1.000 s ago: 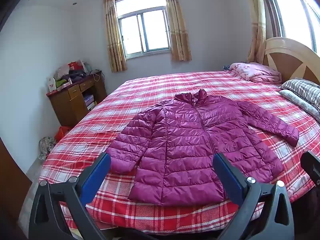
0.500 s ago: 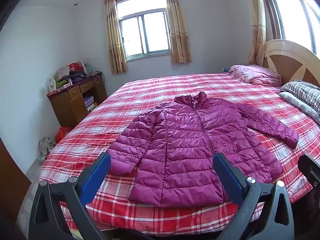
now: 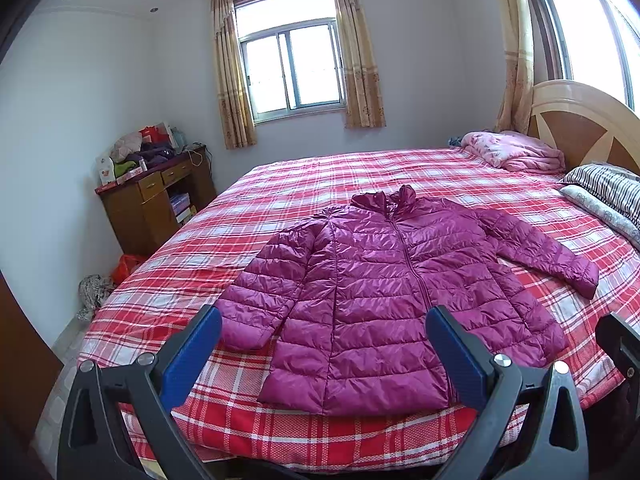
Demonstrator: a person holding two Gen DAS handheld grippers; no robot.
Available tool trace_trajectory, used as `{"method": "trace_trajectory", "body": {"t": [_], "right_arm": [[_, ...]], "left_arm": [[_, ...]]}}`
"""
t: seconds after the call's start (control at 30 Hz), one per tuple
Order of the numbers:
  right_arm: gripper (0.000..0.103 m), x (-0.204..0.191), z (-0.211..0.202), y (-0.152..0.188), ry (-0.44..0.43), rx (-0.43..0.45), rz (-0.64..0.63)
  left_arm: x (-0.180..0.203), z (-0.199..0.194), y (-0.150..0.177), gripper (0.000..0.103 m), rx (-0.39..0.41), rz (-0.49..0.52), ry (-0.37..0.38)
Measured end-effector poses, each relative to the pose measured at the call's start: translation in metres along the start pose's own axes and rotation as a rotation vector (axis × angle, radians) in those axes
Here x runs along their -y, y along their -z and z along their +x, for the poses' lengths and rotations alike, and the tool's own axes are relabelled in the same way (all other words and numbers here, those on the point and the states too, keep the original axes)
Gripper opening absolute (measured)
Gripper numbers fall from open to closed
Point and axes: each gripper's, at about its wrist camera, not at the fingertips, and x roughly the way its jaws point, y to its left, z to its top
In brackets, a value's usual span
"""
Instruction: Fold large clothes
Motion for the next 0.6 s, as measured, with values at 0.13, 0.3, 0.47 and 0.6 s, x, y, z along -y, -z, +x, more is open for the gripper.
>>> {"method": "trace_trajectory", "body": {"t": [0.13, 0.3, 0.47, 0.6], "right_arm": [[0.103, 0.0011, 0.0050, 0.0015, 0.001, -0.001, 0.003], [0.103, 0.0007, 0.0032, 0.0002, -0.001, -0.004, 0.002], [0.103, 0.0003, 0.0030, 0.0000, -0.003, -0.006, 0.002], [0.103, 0.0002, 0.0034, 0.0004, -0.004, -0.007, 0.002]], "left_arm": [[-0.0005, -0.0010, 0.0001, 0.102, 0.004, -0.002, -0.002], [-0.0009, -0.0011, -0.0008, 0.102, 0.005, -0.004, -0.004], [-0.0011, -0.0014, -0.0004, 0.102, 0.007, -0.006, -0.004], [-0.0010, -0.0015, -0.0010, 0.102, 0.006, -0.007, -0.006]]}}
